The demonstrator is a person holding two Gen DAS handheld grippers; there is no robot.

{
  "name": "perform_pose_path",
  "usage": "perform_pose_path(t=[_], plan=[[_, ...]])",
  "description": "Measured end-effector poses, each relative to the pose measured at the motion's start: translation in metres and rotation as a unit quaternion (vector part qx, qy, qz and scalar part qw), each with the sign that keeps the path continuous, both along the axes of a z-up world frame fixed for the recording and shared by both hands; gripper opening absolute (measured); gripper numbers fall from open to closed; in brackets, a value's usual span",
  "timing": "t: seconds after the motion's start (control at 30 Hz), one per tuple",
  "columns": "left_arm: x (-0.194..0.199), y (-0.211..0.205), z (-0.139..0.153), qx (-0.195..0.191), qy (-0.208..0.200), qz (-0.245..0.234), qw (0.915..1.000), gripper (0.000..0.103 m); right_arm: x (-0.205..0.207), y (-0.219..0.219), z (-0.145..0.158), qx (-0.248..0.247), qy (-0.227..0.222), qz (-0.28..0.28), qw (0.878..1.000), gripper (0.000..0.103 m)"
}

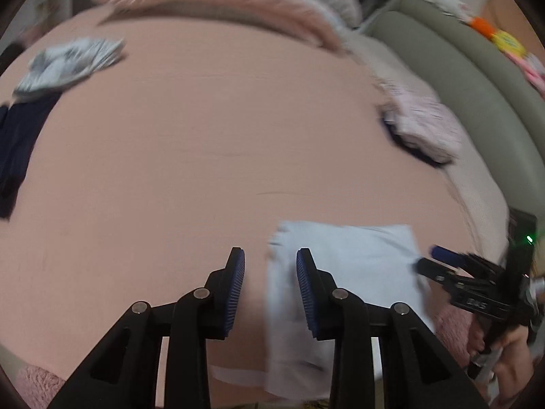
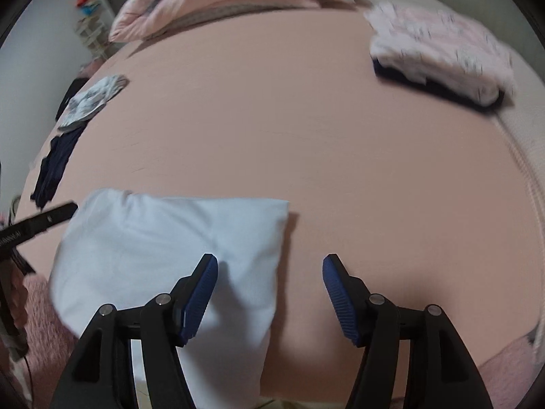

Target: Fold clothes

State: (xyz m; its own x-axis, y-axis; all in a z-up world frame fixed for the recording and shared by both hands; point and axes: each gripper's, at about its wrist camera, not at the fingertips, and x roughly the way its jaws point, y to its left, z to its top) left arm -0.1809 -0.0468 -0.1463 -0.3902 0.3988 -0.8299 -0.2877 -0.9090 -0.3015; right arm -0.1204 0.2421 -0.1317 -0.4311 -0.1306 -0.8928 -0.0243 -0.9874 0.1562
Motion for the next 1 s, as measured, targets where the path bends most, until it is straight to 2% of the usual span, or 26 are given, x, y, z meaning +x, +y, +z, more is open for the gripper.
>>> perform_pose_path(t=[0.07, 0.13, 0.2, 0.27, 0.3, 0.37, 0.6, 0.73, 0.87, 1.0], plan=[[0.012, 0.017, 0.005, -0.005, 0.009, -0.032, 0.9994, 0.034, 0.004, -0.011, 0.007, 0.005, 0.006, 0.016, 1.000, 0.064], [0.024, 0.034, 0.009, -0.015, 0.017, -0.065, 0.9976, 0.045, 0.008, -0.022, 0.008, 0.009, 0.003, 0.031, 0.999, 0.064], [0.032, 0.050, 0.000, -0.056, 0.020, -0.089, 0.9943, 0.059, 0.015, -0.033, 0.006, 0.016, -0.003, 0.044, 0.999, 0.064], [0.036, 0.055, -0.012, -0.098, 0.019, -0.093, 0.9906, 0.060, 0.027, -0.046, -0.001, 0.028, -0.018, 0.055, 0.998, 0.064], [0.036, 0.051, -0.018, -0.101, 0.016, -0.087, 0.9909, 0.064, 0.031, -0.046, -0.005, 0.032, -0.023, 0.054, 0.998, 0.064], [0.034, 0.038, -0.023, -0.088, 0.008, -0.064, 0.9940, 0.072, 0.038, -0.038, -0.011, 0.033, -0.029, 0.042, 0.998, 0.064], [0.023, -0.009, -0.005, -0.028, -0.012, 0.006, 0.9995, 0.071, 0.054, 0.013, 0.000, -0.008, -0.029, -0.043, 0.999, 0.064], [0.024, -0.007, 0.002, 0.015, -0.018, 0.012, 0.9997, 0.071, 0.053, 0.017, 0.006, -0.034, -0.024, -0.047, 0.998, 0.064], [0.024, 0.005, -0.006, 0.025, -0.033, 0.005, 0.9991, 0.071, 0.049, 0.006, -0.001, -0.047, -0.032, -0.031, 0.998, 0.064], [0.020, 0.010, -0.025, 0.031, -0.071, 0.008, 0.9970, 0.071, 0.051, -0.003, -0.015, -0.048, -0.050, -0.023, 0.997, 0.064]])
